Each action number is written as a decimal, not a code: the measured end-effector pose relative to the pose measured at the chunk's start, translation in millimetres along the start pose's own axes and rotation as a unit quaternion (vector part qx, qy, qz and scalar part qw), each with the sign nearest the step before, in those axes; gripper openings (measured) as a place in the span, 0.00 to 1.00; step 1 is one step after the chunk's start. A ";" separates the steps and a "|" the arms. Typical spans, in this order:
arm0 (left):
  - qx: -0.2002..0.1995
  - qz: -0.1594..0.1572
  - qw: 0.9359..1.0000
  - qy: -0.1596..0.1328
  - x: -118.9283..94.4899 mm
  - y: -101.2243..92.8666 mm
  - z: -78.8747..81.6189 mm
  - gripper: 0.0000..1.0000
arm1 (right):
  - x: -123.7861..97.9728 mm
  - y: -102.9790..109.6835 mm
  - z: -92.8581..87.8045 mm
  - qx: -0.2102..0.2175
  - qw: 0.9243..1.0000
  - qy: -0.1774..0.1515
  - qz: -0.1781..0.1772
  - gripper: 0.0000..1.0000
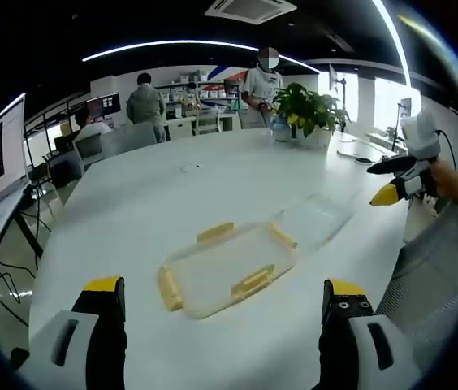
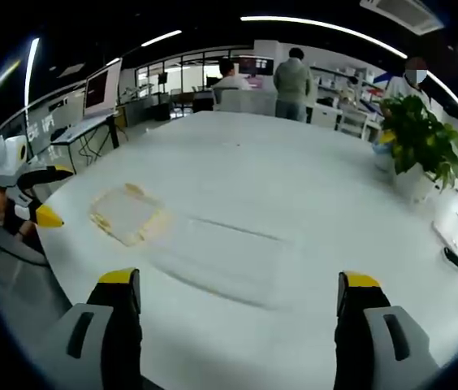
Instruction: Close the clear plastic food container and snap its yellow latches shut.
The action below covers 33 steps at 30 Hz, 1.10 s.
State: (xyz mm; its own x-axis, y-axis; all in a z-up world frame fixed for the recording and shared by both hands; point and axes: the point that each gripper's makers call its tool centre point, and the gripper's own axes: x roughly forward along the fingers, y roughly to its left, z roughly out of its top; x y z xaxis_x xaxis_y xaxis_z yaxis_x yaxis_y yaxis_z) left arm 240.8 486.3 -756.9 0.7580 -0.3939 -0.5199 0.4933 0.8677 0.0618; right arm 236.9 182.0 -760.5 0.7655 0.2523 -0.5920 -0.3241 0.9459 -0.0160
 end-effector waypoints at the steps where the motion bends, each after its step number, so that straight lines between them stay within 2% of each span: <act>1: 0.001 0.000 1.000 0.000 -0.1 0.0 0.0 0.99 | 0.1 0.2 -0.2 -0.001 1.000 0.001 0.000 0.98; 27: -0.012 -0.005 1.000 -0.022 -4.5 0.1 8.4 0.99 | -1.5 1.9 6.5 -0.006 1.000 -0.014 -0.002 0.99; 30: -0.017 -0.025 0.999 -0.028 -3.8 -7.7 10.6 0.99 | -1.2 2.6 6.8 -0.006 1.000 -0.014 -0.001 0.99; 33: -0.008 -0.028 0.999 -0.030 -3.8 -10.1 12.0 0.99 | -1.6 2.7 8.1 -0.006 1.000 -0.017 -0.001 0.99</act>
State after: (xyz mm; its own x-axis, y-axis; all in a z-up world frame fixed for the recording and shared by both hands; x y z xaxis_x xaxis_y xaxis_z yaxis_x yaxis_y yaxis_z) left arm 238.1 475.4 -745.3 0.7545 -0.4584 -0.4697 0.5286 0.8486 0.0209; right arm 239.4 185.7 -753.1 0.7842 0.2566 -0.5649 -0.3289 0.9439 -0.0278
